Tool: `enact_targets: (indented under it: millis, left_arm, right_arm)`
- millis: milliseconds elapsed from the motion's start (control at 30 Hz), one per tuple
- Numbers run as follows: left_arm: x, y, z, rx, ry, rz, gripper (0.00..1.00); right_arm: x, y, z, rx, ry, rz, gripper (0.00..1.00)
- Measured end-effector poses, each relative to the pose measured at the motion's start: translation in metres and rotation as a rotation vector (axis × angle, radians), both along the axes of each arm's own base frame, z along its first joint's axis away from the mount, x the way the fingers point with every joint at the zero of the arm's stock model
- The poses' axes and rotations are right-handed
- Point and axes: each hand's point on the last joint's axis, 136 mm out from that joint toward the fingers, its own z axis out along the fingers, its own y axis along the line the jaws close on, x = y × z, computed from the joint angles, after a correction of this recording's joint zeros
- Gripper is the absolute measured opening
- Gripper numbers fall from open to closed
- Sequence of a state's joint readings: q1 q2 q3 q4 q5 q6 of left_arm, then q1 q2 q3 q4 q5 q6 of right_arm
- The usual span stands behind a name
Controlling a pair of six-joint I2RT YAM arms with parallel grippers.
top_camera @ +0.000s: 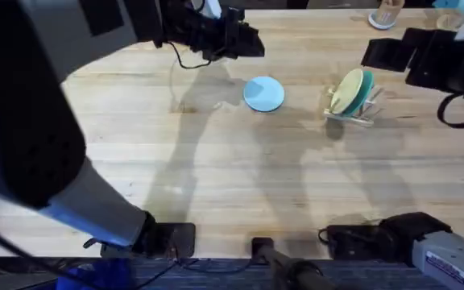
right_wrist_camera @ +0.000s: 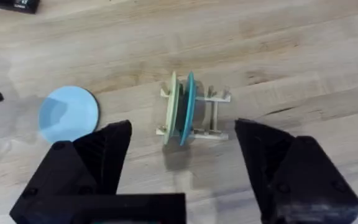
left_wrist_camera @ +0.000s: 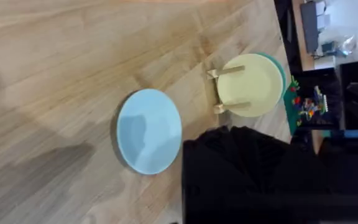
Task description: Pick up the plates from the table one by one and place each into a slot on the dish rack.
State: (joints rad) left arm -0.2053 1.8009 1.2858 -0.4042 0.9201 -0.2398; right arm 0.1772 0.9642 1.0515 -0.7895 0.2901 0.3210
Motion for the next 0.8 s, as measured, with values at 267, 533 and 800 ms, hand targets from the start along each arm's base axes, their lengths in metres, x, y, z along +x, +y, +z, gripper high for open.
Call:
enact_targets:
  millis: [267, 533, 800]
  left_arm:
    - [0.000, 0.001, -0.022, -0.010, 0.083, 0.000, 0.039]
    - [-0.001, 0.001, -0.022, -0.010, 0.085, -0.002, 0.039]
    - [-0.001, 0.002, -0.046, 0.002, 0.146, -0.003, 0.040]
  right_arm:
    - [0.000, 0.000, 0.000, 0.000, 0.000, 0.000, 0.996]
    - [0.000, 0.000, 0.000, 0.000, 0.000, 0.000, 0.995]
    - [0.000, 0.000, 0.000, 0.000, 0.000, 0.000, 0.996]
